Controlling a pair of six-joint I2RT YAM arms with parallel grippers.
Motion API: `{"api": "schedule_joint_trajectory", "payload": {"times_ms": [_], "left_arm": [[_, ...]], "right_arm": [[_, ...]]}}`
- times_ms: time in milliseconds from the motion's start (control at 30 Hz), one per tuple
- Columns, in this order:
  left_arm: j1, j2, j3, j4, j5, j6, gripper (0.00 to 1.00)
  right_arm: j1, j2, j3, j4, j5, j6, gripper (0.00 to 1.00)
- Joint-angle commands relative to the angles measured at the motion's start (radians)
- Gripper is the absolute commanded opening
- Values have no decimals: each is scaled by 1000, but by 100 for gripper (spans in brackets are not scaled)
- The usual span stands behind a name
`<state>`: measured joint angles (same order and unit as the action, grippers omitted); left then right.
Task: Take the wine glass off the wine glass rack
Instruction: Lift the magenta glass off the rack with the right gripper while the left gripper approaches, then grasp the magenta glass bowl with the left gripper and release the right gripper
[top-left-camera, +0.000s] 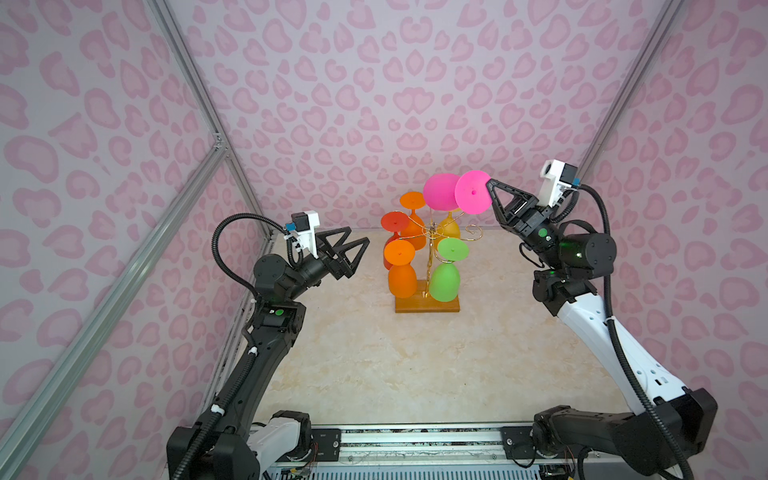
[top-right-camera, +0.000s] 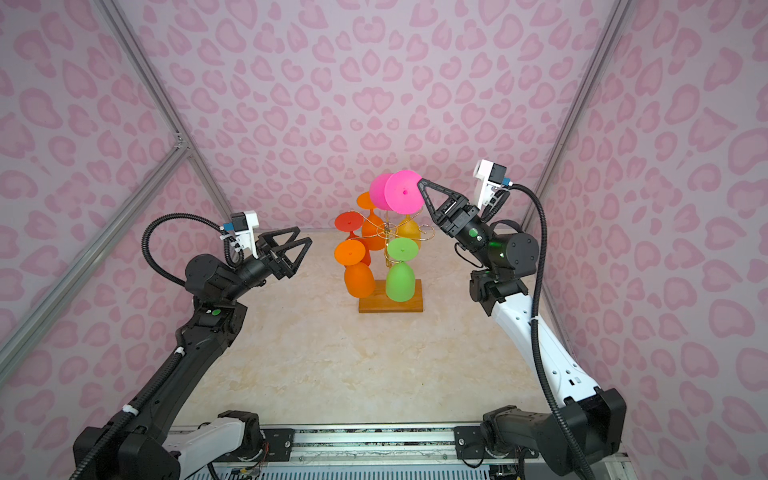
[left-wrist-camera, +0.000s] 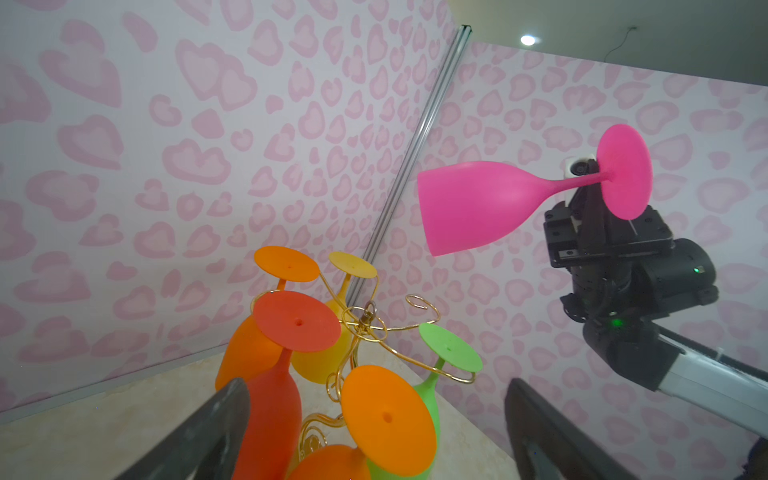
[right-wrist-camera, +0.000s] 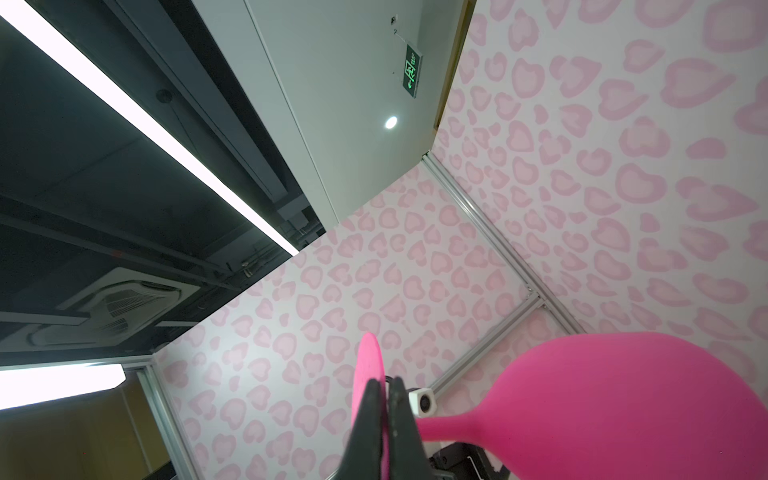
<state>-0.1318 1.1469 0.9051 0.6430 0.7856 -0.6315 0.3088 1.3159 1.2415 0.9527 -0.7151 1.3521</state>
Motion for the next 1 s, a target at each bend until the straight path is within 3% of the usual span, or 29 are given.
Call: {"api": "schedule_joint_trajectory", "payload": {"times_ms": [0, 167, 333, 533, 667, 867, 967], "left_arm": [[-1, 55, 23, 250, 158, -118, 95], [1, 148, 38, 489, 229, -261, 93], [-3, 225, 73, 673, 289, -391, 88], [-2, 281, 88, 802, 282, -469, 87], [-5, 334, 115, 951, 255, -586, 87], [-48, 364, 169, 952, 267, -603, 85], [-67, 366, 181, 952, 269, -602, 77]], "right_arm": [[36, 70, 2, 309, -4, 195, 0], [79, 169, 7, 482, 0, 332, 0], [120, 229, 14, 554, 1, 393, 0], [148, 282, 33, 599, -6, 443, 0], [150, 304, 30, 605, -8, 468, 0], [150, 331, 39, 606, -9, 483, 0], [149, 346, 44, 605, -3, 490, 0]]}}
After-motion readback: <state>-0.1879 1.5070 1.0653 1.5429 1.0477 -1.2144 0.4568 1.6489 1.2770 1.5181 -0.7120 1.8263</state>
